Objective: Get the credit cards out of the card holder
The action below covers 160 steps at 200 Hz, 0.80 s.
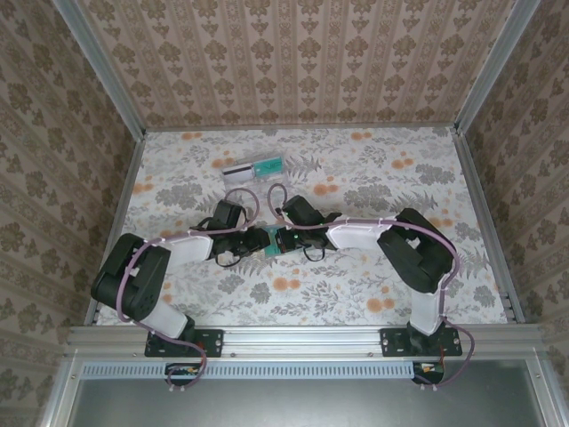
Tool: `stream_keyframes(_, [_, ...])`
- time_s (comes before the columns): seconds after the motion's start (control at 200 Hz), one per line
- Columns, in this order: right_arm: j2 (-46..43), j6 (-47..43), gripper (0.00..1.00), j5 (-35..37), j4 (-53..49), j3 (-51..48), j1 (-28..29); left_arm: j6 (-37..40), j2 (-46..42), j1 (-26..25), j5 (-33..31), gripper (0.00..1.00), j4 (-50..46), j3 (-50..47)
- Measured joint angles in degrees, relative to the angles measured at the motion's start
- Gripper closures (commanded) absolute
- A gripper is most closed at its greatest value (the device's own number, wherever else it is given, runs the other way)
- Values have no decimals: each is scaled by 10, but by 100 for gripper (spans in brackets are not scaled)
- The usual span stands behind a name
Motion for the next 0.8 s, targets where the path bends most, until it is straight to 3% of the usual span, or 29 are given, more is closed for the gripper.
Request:
stream_keyframes(0.34, [13,4,96,0,-7,8,0,0,3,-1,0,71,-1,0])
stream_keyframes(0.645, [15,9,96,0,-7,10,0,-2,15,-2,-4,87,0,1])
stream_keyframes(0.8, [15,9,95,0,-7,10,-1,-3,9,-2,-4,100,-1,1])
